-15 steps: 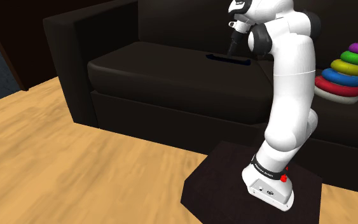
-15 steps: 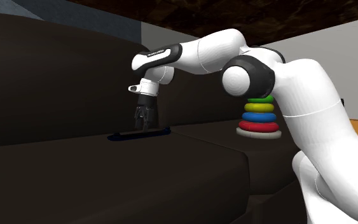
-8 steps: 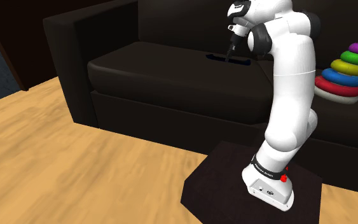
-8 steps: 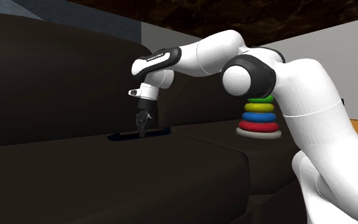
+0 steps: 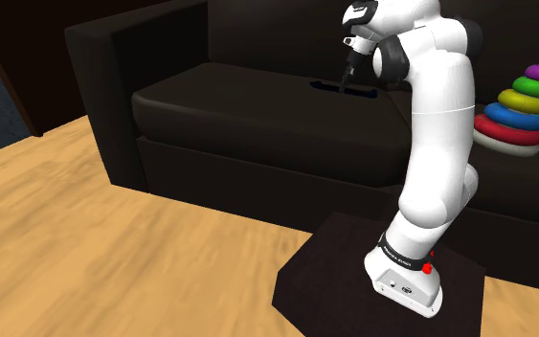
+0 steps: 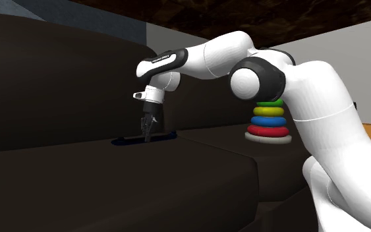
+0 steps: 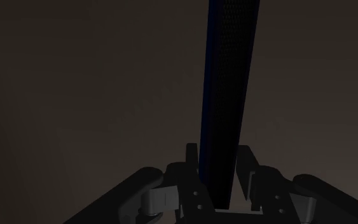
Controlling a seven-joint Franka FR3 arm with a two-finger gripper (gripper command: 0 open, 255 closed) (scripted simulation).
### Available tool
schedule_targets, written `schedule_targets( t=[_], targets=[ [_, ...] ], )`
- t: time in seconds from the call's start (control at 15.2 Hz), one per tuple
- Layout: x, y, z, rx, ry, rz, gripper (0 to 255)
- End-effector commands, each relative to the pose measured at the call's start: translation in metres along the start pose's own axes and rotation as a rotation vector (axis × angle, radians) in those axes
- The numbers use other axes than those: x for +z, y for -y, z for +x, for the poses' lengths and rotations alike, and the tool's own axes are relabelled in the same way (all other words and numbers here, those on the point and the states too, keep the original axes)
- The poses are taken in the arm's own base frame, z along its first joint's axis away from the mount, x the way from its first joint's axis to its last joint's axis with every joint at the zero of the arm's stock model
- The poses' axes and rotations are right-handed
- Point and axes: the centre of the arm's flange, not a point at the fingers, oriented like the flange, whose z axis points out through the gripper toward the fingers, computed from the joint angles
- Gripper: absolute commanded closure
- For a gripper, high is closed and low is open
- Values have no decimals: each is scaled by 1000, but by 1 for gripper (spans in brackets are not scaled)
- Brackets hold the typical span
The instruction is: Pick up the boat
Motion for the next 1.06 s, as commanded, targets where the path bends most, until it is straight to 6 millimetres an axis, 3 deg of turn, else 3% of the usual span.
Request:
schedule_targets(
  t=[0.0, 0.86, 0.99],
  targets=[
    [-8, 0, 1, 0, 0, 0, 255],
    [-75, -1, 16, 0, 0, 0, 255],
    [-75, -1, 16, 0, 0, 0, 255]
  ],
)
